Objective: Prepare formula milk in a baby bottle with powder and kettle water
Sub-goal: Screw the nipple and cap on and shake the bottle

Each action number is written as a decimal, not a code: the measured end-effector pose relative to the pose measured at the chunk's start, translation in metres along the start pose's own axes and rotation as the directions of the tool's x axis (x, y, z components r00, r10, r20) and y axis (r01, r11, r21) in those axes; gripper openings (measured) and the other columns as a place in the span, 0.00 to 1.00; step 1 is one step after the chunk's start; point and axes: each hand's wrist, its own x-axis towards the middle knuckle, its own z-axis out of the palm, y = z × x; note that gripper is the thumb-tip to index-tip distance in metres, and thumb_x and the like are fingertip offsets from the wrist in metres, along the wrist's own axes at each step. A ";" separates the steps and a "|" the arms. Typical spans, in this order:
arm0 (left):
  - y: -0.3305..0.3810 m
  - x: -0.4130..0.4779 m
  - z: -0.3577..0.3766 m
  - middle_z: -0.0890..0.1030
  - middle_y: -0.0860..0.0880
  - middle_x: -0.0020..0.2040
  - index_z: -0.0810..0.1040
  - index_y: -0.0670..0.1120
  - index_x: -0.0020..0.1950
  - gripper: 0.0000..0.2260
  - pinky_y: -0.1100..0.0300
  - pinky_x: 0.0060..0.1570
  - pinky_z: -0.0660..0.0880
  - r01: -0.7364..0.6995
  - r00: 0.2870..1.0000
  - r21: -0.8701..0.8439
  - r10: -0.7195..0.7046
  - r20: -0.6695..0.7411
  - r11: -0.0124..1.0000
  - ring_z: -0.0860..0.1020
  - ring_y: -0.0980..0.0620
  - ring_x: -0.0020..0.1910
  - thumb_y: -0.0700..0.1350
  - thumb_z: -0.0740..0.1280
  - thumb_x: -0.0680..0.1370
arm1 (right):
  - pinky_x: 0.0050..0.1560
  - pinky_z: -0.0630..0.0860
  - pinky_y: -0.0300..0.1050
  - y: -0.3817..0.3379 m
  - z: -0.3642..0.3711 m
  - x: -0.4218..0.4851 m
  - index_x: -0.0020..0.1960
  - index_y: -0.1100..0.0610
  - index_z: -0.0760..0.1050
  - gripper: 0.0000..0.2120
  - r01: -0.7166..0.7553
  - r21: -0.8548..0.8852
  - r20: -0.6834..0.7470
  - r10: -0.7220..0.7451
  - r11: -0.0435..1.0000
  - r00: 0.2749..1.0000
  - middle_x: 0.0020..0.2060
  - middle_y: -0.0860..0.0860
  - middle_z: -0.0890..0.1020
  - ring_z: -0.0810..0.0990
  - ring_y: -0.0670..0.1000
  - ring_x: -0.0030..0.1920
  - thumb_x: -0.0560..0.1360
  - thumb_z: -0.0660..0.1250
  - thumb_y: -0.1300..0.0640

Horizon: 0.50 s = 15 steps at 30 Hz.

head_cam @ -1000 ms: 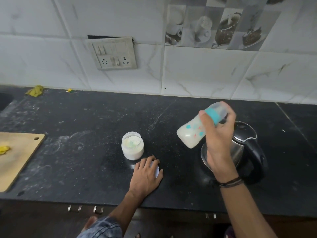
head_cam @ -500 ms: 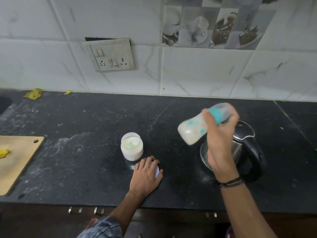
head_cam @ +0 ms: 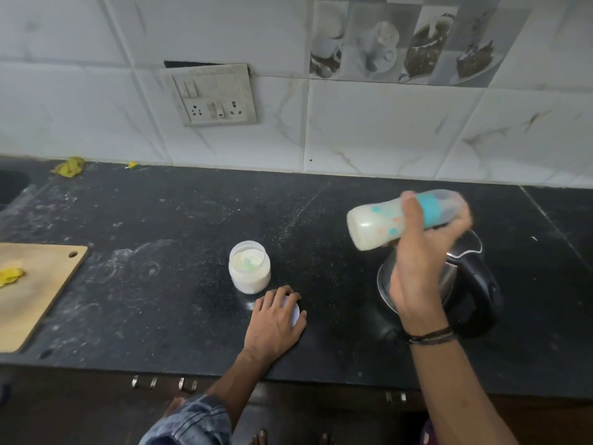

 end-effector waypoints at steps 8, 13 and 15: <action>0.000 0.000 0.000 0.78 0.51 0.66 0.79 0.51 0.65 0.18 0.51 0.59 0.75 -0.005 1.000 0.005 0.005 -0.001 1.000 0.77 0.48 0.61 0.59 0.64 0.81 | 0.38 0.81 0.43 -0.001 -0.003 0.003 0.68 0.52 0.64 0.28 -0.040 0.042 -0.018 0.041 0.998 0.999 0.51 0.44 0.84 0.85 0.43 0.47 0.75 0.76 0.56; 0.001 0.001 -0.001 0.78 0.51 0.66 0.79 0.51 0.65 0.18 0.52 0.59 0.75 -0.004 1.000 -0.002 0.003 -0.009 1.000 0.77 0.48 0.61 0.59 0.63 0.80 | 0.40 0.81 0.41 -0.003 -0.005 -0.003 0.72 0.57 0.62 0.34 0.051 0.106 -0.079 -0.042 0.993 0.996 0.56 0.50 0.79 0.84 0.43 0.48 0.74 0.76 0.53; 0.001 0.000 -0.002 0.78 0.51 0.66 0.79 0.51 0.65 0.18 0.51 0.60 0.75 -0.004 1.000 0.005 0.004 -0.004 1.000 0.77 0.48 0.61 0.58 0.64 0.80 | 0.34 0.79 0.43 -0.003 0.001 -0.003 0.69 0.54 0.63 0.30 0.003 0.073 -0.044 0.000 0.997 0.999 0.53 0.48 0.81 0.85 0.45 0.46 0.74 0.76 0.53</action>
